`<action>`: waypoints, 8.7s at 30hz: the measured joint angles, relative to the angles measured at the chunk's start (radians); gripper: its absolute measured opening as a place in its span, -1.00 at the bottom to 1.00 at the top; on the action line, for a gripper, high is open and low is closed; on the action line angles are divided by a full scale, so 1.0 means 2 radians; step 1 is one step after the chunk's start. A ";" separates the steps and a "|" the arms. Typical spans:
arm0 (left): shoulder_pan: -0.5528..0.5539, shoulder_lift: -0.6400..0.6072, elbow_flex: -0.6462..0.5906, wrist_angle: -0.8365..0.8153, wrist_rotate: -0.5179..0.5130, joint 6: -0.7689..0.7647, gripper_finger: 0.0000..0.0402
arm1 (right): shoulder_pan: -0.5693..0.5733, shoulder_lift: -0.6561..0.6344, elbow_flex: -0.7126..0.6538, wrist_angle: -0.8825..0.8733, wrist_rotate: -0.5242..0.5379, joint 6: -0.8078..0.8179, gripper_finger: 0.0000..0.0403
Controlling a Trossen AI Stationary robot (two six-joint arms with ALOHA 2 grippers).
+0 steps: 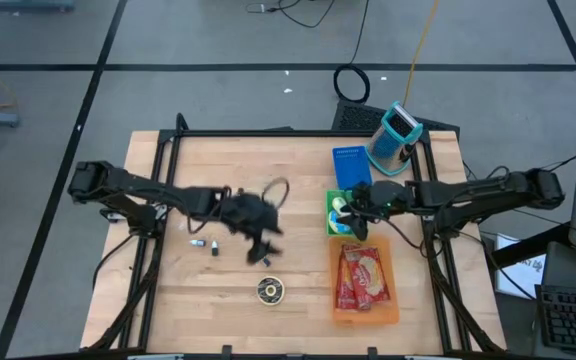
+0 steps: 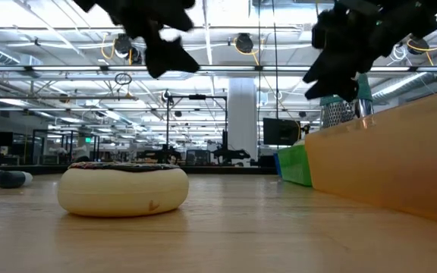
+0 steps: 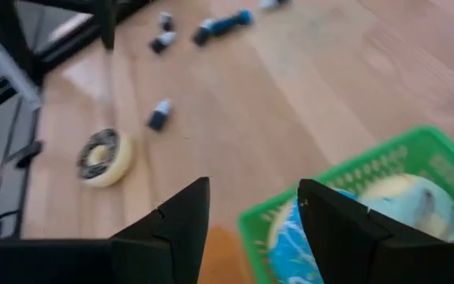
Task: Pick & Place Food Item
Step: Put the black donut into the green bin, then put the purple food coloring bottle into the blue bin
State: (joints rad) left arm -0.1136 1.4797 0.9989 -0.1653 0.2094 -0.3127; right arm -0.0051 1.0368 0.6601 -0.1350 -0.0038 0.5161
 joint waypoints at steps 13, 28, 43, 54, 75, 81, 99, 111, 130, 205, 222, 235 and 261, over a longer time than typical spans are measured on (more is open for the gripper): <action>-0.156 0.078 0.000 -0.070 -0.130 -0.033 0.49 | 0.055 -0.010 0.000 0.092 0.030 -0.129 -0.13; -0.197 0.141 0.000 -0.058 -0.118 -0.110 0.49 | 0.114 -0.010 0.000 0.161 0.030 -0.186 -0.15; -0.261 0.137 0.021 -0.090 -0.276 -0.011 0.49 | 0.118 -0.010 0.000 0.163 0.030 -0.184 -0.15; -0.276 0.173 0.029 0.005 -0.309 0.103 0.49 | 0.118 -0.010 0.000 0.163 0.030 -0.186 -0.15; -0.263 0.223 0.029 0.033 -0.286 0.014 -0.14 | 0.110 -0.010 -0.050 0.260 0.030 -0.203 -0.15; -0.247 0.212 0.029 0.028 -0.252 -0.011 -0.36 | 0.110 -0.010 -0.050 0.260 0.030 -0.203 -0.15; -0.144 0.064 0.028 -0.058 -0.235 0.023 -0.54 | 0.110 -0.010 -0.050 0.256 0.030 -0.203 -0.15; -0.042 0.072 0.028 0.092 -0.075 0.042 -0.54 | 0.110 -0.010 -0.050 0.238 0.029 -0.203 -0.15; 0.031 0.073 0.028 0.185 0.024 -0.048 -0.54 | 0.129 0.067 -0.051 0.312 0.119 -0.362 -0.15; 0.047 -0.045 -0.069 0.163 -0.311 0.084 0.17 | 0.142 -0.027 -0.050 0.058 0.391 -0.139 -0.91; 0.047 -0.045 -0.097 0.179 -0.314 0.065 0.17 | 0.117 0.025 -0.050 -0.062 0.379 -0.021 -0.90; 0.047 -0.045 -0.097 0.179 -0.314 0.050 0.17 | 0.117 0.060 -0.050 -0.061 0.354 -0.015 -0.88; 0.047 -0.045 -0.097 0.174 -0.314 0.032 0.17 | 0.116 0.022 -0.050 -0.060 0.181 -0.041 -0.18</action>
State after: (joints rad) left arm -0.0189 1.3895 0.8055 0.1830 -0.4179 -0.2481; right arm 0.2260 1.0802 0.5594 -0.2554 0.3576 0.4335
